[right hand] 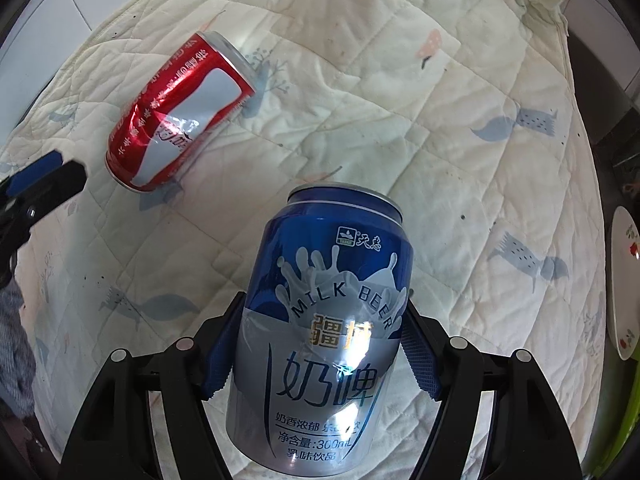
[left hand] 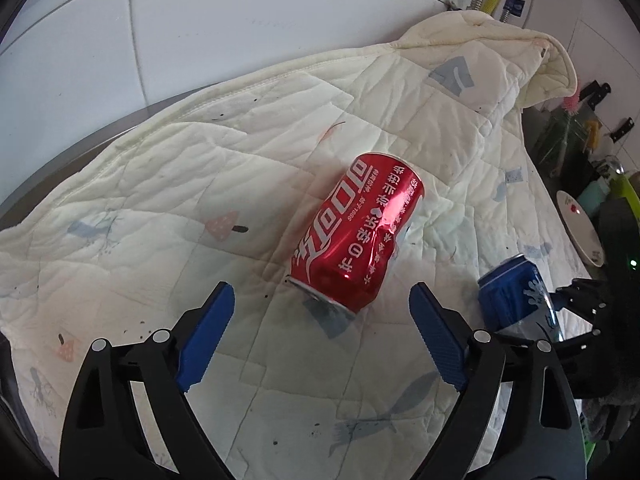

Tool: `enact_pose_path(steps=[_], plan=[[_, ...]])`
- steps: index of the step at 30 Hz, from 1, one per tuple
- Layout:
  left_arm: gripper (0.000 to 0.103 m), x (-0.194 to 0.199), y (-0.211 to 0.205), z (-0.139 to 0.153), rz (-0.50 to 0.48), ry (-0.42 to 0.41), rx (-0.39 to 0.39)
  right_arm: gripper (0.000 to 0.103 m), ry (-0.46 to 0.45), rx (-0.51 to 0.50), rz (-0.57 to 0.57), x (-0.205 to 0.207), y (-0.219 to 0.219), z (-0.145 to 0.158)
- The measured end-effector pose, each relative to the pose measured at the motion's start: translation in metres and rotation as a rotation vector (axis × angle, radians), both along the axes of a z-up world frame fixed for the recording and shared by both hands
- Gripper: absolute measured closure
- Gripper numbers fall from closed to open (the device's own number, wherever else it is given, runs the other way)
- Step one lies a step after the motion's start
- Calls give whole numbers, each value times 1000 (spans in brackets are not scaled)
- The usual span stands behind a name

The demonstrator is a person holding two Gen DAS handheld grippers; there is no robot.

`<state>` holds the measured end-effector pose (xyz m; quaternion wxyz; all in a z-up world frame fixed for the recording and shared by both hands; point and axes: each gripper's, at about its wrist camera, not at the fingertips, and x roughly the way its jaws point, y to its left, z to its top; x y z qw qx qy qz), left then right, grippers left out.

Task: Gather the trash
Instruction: 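Close the left tool on the red Coca-Cola can while the right tool lifts the blue can, then drop the red can with the left tool while the right tool drops the blue can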

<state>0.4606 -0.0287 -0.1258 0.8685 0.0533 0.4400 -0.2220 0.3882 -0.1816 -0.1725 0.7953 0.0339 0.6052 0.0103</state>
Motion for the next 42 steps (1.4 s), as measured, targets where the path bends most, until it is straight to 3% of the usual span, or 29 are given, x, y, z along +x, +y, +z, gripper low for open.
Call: enact_pose_path(steps=[9, 19, 21, 24, 30, 42], plan=[[11, 26, -48, -12, -90, -24, 117, 34, 6, 15, 1, -4, -2, -2], [14, 45, -76, -28, -87, -34, 200, 34, 3, 22, 15, 4, 0, -4], [19, 48, -77, -31, -93, -22, 190, 34, 1, 20, 23, 4, 3, -7], [35, 50, -81, -34, -96, -8, 189, 33, 0, 15, 33, 4, 6, -12], [36, 36, -82, -33, -74, -33, 156, 33, -1, 13, 31, 3, 6, -16], [36, -21, -21, 7, 8, -78, 87, 34, -29, 19, 64, -26, 9, -17]])
